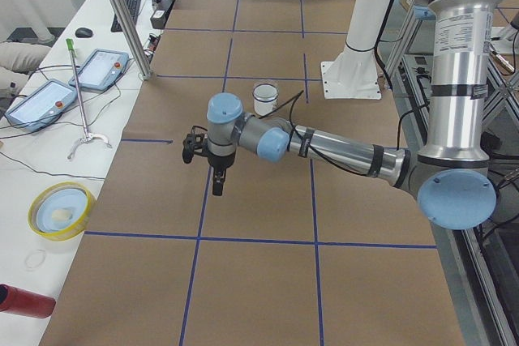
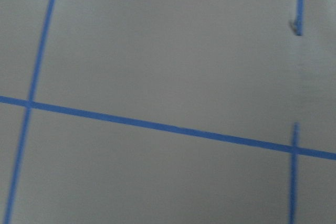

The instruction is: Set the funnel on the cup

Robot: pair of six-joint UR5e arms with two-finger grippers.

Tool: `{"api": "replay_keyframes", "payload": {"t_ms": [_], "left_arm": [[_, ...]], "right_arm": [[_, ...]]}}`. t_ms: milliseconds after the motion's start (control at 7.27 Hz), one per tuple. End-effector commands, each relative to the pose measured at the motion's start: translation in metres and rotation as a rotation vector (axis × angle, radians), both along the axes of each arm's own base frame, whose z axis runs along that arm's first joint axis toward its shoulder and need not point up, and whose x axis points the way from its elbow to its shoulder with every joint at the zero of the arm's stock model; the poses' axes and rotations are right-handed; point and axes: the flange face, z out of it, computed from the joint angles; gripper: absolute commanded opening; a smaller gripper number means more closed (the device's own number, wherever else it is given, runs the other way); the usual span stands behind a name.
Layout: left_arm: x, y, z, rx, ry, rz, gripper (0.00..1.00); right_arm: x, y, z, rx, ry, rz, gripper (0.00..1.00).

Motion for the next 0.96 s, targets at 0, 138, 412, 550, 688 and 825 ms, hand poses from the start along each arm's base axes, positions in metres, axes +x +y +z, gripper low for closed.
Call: {"api": "replay_keyframes", "payload": {"t_ms": [0,138,412,550,688,825], "left_arm": [[-0.107,0.035,0.079,0.028,-0.042,0.064,1.0],[-0.113,0.007,0.052,-0.028,-0.014,0.068,1.0],[-0.111,0.0,0.043,-0.007,0.023,0.076,1.0],[-0.108,-0.002,0.044,0.027,0.033,0.082,1.0],[-0.103,-0.002,0.041,0.038,0.061,0.088,1.0],[-0.099,0.005,0.048,0.024,0.112,0.091,1.0]], "right_arm": [[0.0,0.0,0.0,0.0,0.0,0.0,1.0],[0.0,0.0,0.0,0.0,0.0,0.0,1.0],[0.0,0.0,0.0,0.0,0.0,0.0,1.0],[0.0,0.0,0.0,0.0,0.0,0.0,1.0],[0.0,0.0,0.0,0.0,0.001,0.0,1.0],[0.0,0.0,0.0,0.0,0.001,0.0,1.0]]}}
